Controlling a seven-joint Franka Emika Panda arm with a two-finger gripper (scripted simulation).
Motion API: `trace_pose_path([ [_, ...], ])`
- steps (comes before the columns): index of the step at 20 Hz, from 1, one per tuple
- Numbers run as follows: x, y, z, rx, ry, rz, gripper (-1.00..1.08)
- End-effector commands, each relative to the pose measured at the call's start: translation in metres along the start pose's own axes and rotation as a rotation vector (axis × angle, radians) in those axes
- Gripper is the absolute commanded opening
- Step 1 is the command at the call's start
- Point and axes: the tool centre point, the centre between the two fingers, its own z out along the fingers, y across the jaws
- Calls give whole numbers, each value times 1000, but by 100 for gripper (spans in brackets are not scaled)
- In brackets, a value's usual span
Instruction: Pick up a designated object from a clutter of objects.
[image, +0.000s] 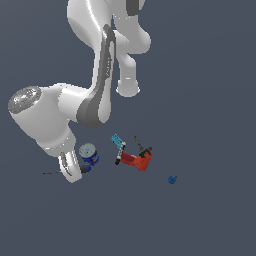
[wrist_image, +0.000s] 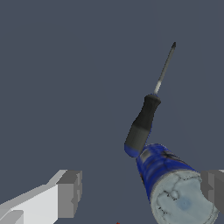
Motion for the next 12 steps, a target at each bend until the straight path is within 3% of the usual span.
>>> trace_pose_path([
  [1, 19, 11, 20, -8, 5, 95, 100],
  [12, 64, 45, 75, -34, 26, 332, 100],
])
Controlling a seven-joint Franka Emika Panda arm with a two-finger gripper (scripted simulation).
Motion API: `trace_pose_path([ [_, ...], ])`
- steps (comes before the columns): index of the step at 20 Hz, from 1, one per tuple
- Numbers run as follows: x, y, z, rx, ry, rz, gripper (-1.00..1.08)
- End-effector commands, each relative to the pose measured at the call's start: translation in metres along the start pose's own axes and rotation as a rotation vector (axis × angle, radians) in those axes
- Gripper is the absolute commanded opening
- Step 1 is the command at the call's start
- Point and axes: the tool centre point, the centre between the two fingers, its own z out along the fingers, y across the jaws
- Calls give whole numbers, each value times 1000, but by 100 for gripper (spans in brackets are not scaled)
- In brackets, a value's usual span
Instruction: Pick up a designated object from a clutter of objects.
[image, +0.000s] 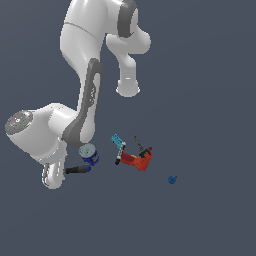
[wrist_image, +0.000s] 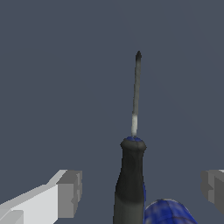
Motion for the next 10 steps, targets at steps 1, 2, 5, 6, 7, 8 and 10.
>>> trace_pose_path([
  [1, 6, 2, 7, -2, 4, 30, 100],
  [2, 8, 3, 9, -3, 5, 37, 100],
  [5, 10, 4, 11, -4, 6, 46, 100],
  [6, 9, 4, 10, -4, 5, 41, 100],
  [7, 9, 4, 10, -4, 5, 41, 100],
  [8, 9, 4, 11, -4, 5, 41, 100],
  [10, 9, 4, 16, -4, 5, 42, 100],
])
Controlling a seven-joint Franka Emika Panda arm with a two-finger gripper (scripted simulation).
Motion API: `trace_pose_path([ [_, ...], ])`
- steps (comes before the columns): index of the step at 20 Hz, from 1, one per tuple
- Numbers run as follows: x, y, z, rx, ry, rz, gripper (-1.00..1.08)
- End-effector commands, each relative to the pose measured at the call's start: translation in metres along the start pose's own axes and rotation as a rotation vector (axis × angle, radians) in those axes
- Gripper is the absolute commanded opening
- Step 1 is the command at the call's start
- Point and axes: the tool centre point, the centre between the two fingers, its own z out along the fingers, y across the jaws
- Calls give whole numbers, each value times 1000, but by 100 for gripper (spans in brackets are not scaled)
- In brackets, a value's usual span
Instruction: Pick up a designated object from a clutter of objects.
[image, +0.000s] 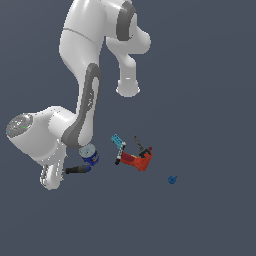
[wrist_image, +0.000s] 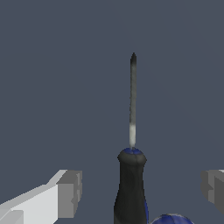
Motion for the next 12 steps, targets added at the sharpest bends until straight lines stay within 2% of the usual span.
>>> trace_pose_path([
  [1, 0, 0, 7, -1, 0, 0, 100],
  [12, 1, 1, 48, 0, 0, 5, 100],
])
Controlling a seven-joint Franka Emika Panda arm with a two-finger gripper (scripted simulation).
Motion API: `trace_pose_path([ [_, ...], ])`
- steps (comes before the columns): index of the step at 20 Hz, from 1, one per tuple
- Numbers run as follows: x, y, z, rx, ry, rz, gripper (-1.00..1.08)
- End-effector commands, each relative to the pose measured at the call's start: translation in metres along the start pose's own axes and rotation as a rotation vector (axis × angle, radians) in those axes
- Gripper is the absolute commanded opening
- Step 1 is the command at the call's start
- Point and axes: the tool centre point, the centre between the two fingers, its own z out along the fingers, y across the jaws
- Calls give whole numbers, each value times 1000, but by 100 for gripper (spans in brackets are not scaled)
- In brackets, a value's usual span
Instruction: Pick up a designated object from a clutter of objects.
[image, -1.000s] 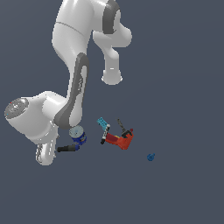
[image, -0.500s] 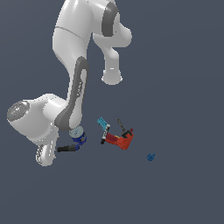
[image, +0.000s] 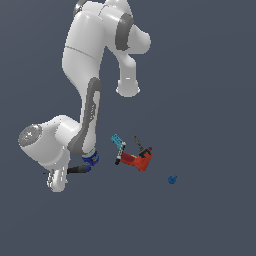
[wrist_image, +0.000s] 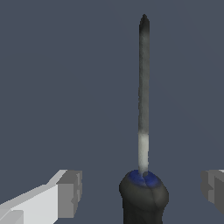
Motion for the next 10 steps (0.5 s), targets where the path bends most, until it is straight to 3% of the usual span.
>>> trace_pose_path([
  [1, 1, -1, 2, 2, 1, 0, 100],
  [2, 1, -1, 2, 2, 1, 0, 100],
  [3, 1, -1, 2, 2, 1, 0, -100],
  [10, 1, -1, 2, 2, 1, 0, -100],
])
